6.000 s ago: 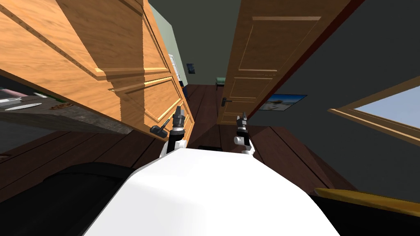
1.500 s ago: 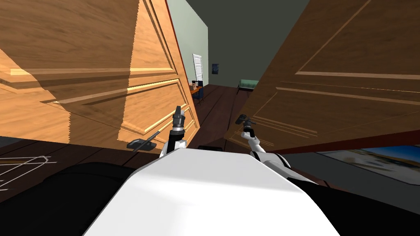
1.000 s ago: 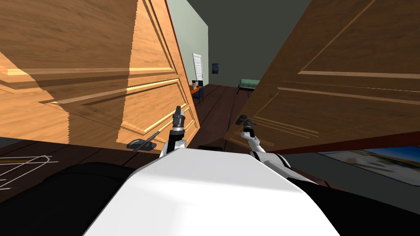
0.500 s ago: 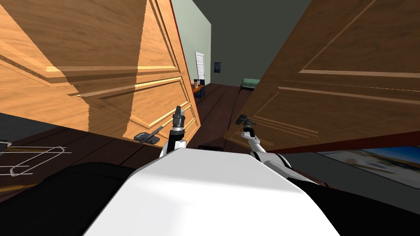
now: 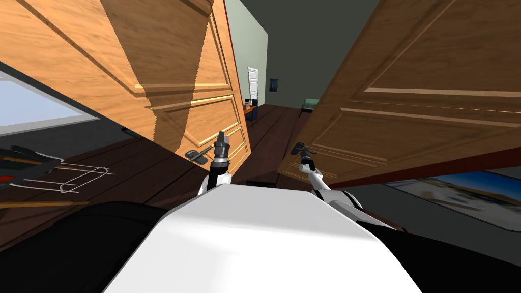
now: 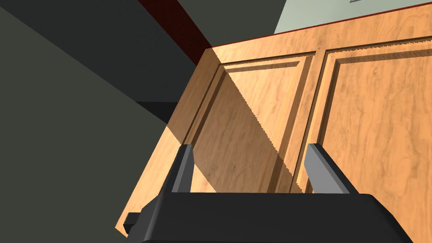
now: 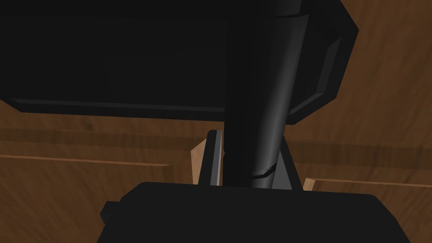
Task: Pull the door open
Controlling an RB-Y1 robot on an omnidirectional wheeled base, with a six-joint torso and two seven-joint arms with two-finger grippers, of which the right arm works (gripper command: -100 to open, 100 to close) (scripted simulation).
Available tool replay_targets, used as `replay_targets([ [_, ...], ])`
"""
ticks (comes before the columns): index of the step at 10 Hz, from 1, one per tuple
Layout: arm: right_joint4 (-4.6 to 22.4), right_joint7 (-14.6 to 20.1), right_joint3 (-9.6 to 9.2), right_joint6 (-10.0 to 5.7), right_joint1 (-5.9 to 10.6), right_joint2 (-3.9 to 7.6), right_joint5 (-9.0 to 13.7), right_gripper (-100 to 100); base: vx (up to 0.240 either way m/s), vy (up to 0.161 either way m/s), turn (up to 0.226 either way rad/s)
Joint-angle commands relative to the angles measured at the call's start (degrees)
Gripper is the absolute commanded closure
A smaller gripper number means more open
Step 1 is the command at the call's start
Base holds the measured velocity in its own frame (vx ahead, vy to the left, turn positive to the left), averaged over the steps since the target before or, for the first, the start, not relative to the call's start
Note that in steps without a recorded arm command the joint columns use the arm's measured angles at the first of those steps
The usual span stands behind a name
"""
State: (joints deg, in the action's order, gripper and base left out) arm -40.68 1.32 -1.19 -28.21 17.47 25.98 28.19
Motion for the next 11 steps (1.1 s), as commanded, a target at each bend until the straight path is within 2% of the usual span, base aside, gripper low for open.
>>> replay_targets([
  [1,-0.6,1.2,-1.32,-0.05,-0.26,0.26,-0.4,100,-0.265,-0.091,0.130],
  [2,-0.8,1.7,-1.90,-0.11,-0.38,0.44,-0.6,100,-0.276,-0.112,0.139],
  [3,-1.0,1.1,-1.35,0.22,-0.51,0.27,-0.4,100,-0.125,-0.046,0.058],
  [4,-1.6,2.0,-2.62,0.19,-0.99,0.52,-0.5,100,-0.186,-0.039,0.114],
  [11,-4.5,5.8,-7.61,-0.66,-2.66,2.95,-0.8,100,-0.233,-0.074,0.123],
])
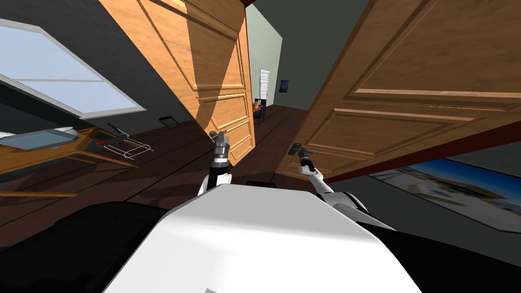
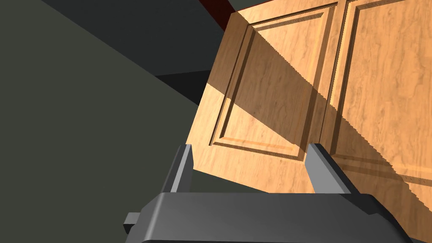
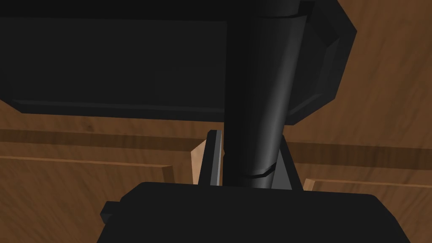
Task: Pull the door open
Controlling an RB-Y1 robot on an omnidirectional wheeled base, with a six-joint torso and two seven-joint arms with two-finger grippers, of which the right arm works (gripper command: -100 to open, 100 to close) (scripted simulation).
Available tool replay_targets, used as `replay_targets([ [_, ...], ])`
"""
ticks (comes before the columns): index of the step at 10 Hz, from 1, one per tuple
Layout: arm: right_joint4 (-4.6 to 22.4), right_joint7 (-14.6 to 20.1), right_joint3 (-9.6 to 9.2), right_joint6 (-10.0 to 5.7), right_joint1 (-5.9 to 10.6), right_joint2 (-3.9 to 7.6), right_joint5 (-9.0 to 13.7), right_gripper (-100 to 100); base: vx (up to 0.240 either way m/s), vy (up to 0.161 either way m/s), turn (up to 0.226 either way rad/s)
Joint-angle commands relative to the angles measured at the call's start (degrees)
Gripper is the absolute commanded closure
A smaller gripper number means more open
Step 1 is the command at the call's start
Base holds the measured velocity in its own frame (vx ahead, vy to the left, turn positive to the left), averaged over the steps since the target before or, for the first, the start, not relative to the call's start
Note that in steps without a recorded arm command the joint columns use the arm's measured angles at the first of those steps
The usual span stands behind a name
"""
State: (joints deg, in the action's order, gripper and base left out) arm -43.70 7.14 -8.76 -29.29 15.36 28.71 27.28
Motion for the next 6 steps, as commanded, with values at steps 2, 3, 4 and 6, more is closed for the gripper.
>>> replay_targets([
  [2,-2.0,0.7,-1.00,0.26,-0.87,0.69,0.0,100,-0.182,-0.069,0.077],
  [3,-1.4,0.5,-0.79,0.24,-0.59,0.40,0.0,100,-0.086,-0.030,0.035],
  [4,-2.2,1.5,-2.24,-0.13,-1.09,1.12,0.0,100,-0.167,-0.051,0.129],
  [6,-2.9,2.4,-3.56,-0.55,-1.54,1.95,0.0,100,-0.218,-0.079,0.108],
])
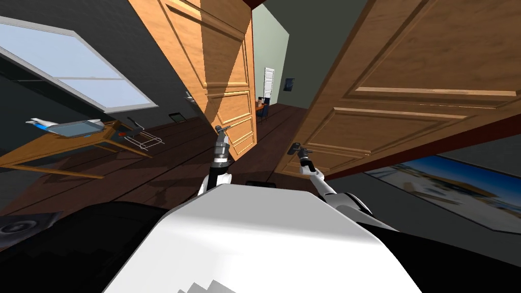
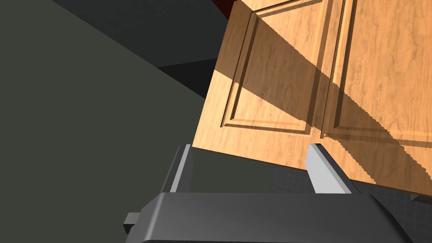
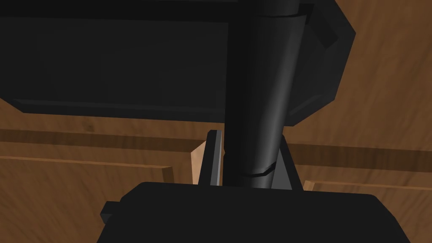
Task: Pull the door open
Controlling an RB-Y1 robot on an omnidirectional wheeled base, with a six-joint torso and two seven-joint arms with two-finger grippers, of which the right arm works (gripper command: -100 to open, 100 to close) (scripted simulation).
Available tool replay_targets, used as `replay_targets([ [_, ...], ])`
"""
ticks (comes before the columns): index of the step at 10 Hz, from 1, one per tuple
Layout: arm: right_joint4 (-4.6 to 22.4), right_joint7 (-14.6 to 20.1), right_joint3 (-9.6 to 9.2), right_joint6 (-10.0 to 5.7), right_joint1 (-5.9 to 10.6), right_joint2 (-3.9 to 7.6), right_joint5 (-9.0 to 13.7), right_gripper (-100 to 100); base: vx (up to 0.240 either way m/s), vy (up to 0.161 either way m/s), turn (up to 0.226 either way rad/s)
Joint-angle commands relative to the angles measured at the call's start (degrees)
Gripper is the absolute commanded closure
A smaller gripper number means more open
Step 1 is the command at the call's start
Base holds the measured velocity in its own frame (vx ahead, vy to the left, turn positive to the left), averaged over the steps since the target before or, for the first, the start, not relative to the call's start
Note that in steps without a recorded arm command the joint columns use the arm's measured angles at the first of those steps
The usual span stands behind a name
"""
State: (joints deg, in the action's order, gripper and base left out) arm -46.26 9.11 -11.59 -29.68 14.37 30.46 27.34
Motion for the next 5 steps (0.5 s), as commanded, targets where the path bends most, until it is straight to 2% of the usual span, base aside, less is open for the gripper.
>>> replay_targets([
  [1,-0.8,1.0,-1.46,-0.39,-0.79,0.65,0.0,100,-0.216,-0.087,0.111],
  [5,-2.4,3.0,-4.27,-1.30,-1.75,2.42,0.0,100,-0.213,-0.072,0.091],
])
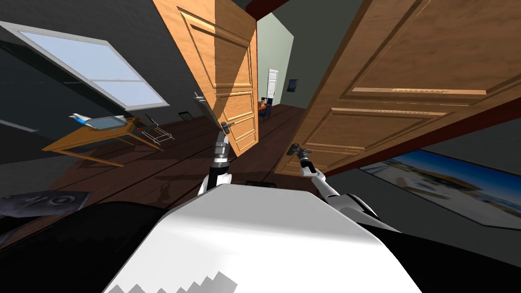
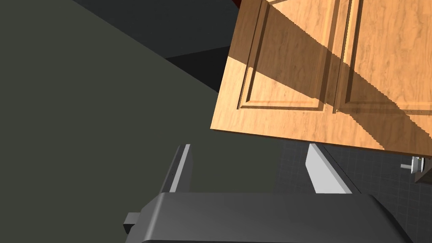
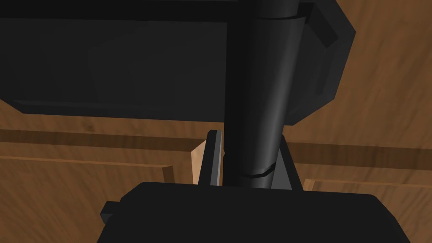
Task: Pull the door open
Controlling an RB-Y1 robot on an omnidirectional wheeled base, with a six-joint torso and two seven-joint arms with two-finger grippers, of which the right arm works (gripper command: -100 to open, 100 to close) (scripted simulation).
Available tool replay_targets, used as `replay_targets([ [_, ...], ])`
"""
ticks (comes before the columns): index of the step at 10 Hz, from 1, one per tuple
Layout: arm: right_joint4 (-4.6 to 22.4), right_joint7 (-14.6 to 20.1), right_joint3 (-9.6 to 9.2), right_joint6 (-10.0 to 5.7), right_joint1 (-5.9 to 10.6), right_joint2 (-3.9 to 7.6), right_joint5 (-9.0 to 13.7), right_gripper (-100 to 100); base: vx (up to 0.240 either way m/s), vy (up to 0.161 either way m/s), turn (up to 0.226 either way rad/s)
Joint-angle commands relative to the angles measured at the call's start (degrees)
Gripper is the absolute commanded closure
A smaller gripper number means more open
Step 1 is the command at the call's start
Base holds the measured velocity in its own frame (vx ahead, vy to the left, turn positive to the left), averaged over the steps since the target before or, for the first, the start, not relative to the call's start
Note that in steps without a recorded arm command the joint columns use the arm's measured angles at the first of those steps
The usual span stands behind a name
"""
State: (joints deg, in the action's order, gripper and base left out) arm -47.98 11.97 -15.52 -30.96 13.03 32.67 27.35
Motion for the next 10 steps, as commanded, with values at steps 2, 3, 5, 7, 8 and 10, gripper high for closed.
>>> replay_targets([
  [2,-1.3,1.0,-1.45,-0.37,-0.80,0.91,0.1,100,-0.168,-0.079,0.078],
  [3,-0.8,0.8,-1.25,-0.26,-0.54,0.69,0.0,100,-0.074,-0.025,0.024],
  [5,-1.8,2.1,-3.28,-1.39,-1.47,2.20,0.3,100,-0.150,-0.047,0.092],
  [7,-2.6,3.0,-4.59,-2.23,-2.05,3.30,0.5,100,-0.157,-0.088,0.081],
  [8,-3.1,3.6,-5.54,-2.83,-2.47,4.10,0.7,100,-0.200,-0.109,0.110],
  [10,-4.2,4.8,-7.41,-4.02,-3.28,5.67,1.0,100,-0.205,-0.116,0.109],
])
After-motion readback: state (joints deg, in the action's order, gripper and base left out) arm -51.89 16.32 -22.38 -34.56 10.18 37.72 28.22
